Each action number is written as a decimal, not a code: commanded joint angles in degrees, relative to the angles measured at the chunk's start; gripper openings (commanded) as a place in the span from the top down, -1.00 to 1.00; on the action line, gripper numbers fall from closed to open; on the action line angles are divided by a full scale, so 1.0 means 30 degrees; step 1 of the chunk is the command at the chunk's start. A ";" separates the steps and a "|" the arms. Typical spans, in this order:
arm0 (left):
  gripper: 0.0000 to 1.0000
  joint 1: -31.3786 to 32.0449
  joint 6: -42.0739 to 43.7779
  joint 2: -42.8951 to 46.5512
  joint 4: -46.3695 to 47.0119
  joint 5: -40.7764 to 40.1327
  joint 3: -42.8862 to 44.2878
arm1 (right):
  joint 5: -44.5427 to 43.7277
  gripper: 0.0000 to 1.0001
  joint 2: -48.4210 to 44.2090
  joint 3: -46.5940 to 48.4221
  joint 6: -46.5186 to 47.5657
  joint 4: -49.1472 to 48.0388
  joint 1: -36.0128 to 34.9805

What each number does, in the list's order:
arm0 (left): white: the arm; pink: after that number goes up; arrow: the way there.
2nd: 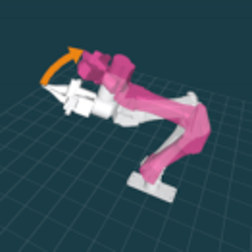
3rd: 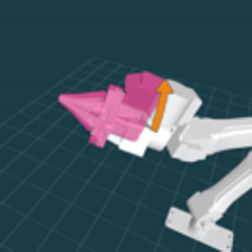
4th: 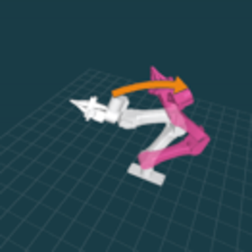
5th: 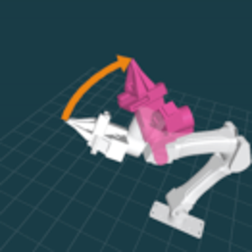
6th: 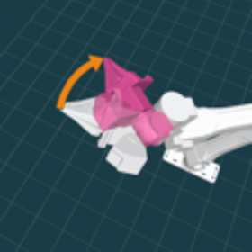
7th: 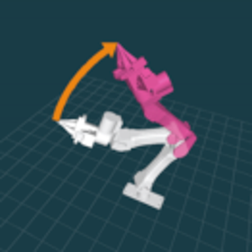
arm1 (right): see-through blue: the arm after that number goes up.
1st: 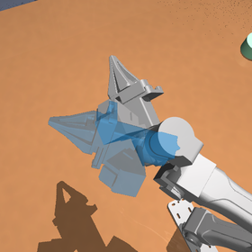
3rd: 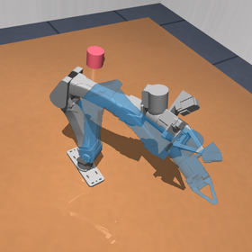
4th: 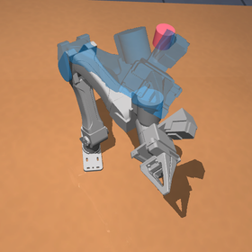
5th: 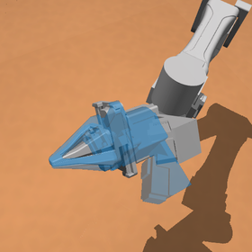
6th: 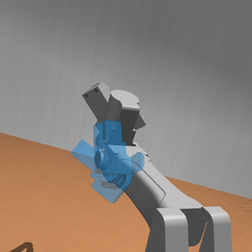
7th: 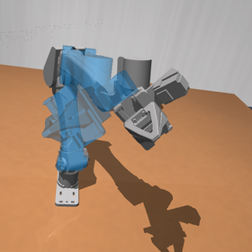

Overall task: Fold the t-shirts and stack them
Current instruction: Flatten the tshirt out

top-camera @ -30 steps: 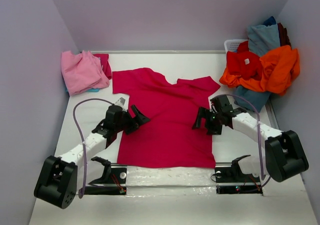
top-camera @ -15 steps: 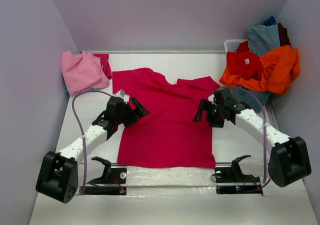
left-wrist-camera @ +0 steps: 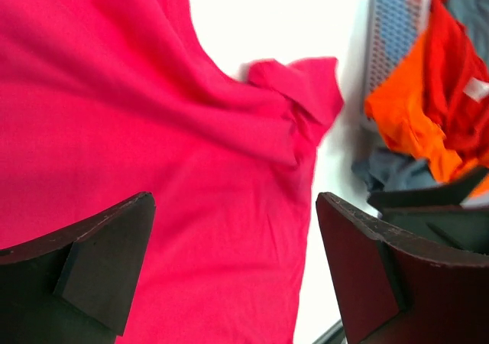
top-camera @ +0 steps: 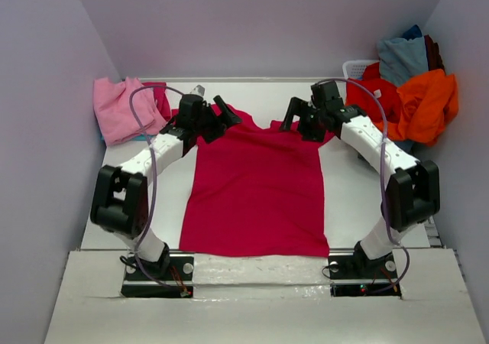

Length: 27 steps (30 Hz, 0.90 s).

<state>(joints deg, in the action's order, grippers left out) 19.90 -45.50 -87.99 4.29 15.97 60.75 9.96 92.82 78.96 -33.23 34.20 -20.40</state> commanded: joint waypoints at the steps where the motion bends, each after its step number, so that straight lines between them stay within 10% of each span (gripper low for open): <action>1: -0.98 -0.1065 -0.0187 -0.3677 -0.0372 0.1063 0.3321 | -0.0068 -1.00 0.2508 0.3523 0.0501 0.0203 -0.0027; 13: -0.98 -0.2386 0.2859 -0.9110 -0.6587 0.1123 1.2591 | 0.0987 -0.96 0.6006 0.6963 0.0444 0.0760 0.2582; 27: -0.98 -0.0833 0.0780 -0.3368 0.1933 0.1711 -0.1262 | 0.3041 -0.75 0.1671 -0.3668 -0.0231 -0.2754 0.0856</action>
<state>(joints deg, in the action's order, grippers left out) 15.55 -42.15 -102.28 0.23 21.06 64.77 18.02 102.13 74.54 -34.24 29.85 -14.92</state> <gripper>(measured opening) 0.986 0.877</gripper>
